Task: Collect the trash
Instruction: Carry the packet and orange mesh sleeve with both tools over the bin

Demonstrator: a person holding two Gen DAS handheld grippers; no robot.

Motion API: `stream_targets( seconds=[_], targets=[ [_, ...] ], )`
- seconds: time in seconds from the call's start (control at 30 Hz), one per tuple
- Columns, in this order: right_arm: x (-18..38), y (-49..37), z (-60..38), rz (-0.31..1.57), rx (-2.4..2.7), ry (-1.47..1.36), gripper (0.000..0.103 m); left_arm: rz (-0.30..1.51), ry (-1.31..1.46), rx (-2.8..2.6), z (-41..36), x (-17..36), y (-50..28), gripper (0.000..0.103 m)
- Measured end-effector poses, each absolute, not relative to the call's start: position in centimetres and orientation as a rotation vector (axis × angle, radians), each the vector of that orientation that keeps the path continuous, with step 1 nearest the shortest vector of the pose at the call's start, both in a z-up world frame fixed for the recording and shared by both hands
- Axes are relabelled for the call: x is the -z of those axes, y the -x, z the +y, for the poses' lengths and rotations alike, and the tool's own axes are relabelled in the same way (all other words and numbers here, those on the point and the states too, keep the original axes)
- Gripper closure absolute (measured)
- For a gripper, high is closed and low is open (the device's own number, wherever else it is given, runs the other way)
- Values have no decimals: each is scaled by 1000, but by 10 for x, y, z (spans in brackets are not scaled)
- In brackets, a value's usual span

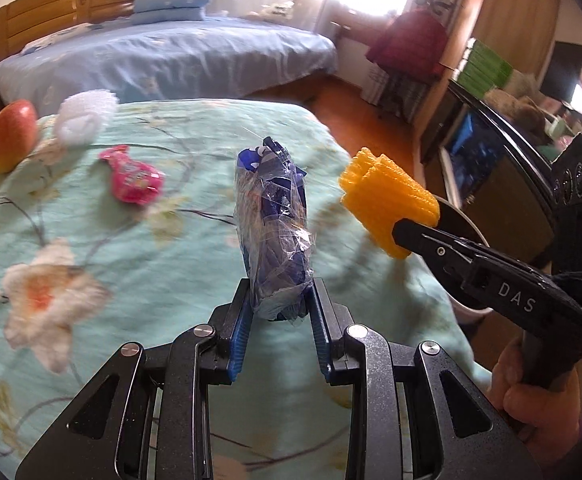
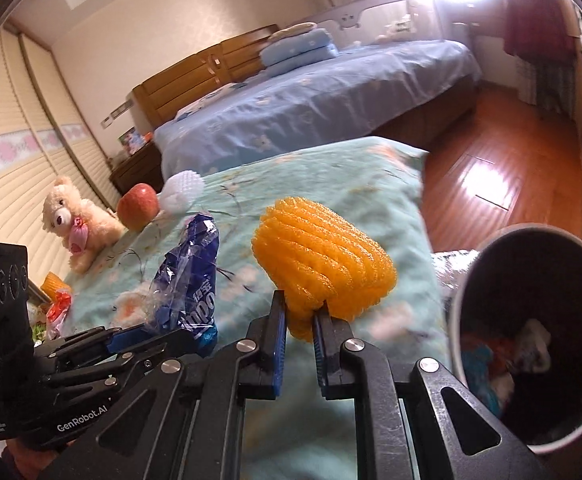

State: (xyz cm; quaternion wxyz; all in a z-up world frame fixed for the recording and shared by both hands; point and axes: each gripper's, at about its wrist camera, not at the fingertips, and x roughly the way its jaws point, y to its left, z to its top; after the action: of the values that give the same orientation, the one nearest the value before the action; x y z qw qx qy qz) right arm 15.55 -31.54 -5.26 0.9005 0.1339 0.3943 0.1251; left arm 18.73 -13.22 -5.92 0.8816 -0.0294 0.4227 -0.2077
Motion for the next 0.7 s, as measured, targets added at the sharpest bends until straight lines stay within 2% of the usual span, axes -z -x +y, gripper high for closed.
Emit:
stream_targets(
  seconds=[0.7],
  targets=[
    [57, -104, -395, 794, -54, -347, 91, 906, 0, 607, -213, 49, -172, 77]
  ],
)
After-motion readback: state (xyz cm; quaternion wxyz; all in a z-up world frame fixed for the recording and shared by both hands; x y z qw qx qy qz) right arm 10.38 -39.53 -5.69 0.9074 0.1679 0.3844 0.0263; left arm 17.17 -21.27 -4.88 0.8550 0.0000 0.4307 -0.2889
